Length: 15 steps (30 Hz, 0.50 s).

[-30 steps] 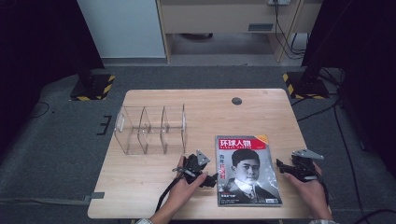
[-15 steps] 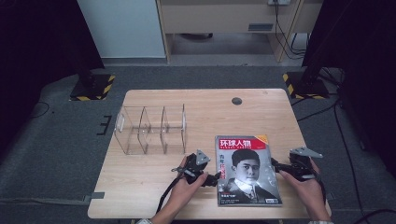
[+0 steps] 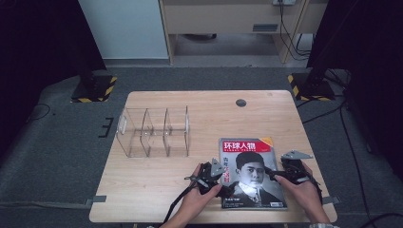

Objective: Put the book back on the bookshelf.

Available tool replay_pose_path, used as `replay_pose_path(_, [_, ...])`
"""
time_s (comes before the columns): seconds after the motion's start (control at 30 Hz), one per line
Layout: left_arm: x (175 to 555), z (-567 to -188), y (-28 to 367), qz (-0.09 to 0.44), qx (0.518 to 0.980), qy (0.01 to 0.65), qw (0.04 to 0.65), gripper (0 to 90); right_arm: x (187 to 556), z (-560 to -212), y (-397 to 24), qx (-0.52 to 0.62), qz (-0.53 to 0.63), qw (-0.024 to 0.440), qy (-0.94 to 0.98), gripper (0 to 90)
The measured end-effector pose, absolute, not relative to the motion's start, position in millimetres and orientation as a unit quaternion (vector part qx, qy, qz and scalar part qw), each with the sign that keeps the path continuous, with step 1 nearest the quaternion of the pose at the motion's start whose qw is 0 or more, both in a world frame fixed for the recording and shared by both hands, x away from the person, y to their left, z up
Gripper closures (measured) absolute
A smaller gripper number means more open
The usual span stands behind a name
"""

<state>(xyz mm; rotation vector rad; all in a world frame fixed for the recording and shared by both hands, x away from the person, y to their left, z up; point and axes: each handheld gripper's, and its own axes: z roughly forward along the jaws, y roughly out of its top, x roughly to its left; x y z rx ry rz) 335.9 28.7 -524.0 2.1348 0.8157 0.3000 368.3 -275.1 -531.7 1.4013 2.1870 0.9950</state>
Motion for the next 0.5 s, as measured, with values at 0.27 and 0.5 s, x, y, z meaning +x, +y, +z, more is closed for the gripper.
replay_pose_path(0.27, [333.0,-534.0,15.3,0.131,0.863,0.31,0.378,8.3,368.5,-533.9,-271.3,0.488,0.352,0.173,0.78,16.6])
replay_pose_path(0.5, [334.9,-535.3,14.5,0.115,0.861,0.322,0.377,8.3,368.5,-534.4,-268.8,0.479,0.356,0.171,0.784,17.2])
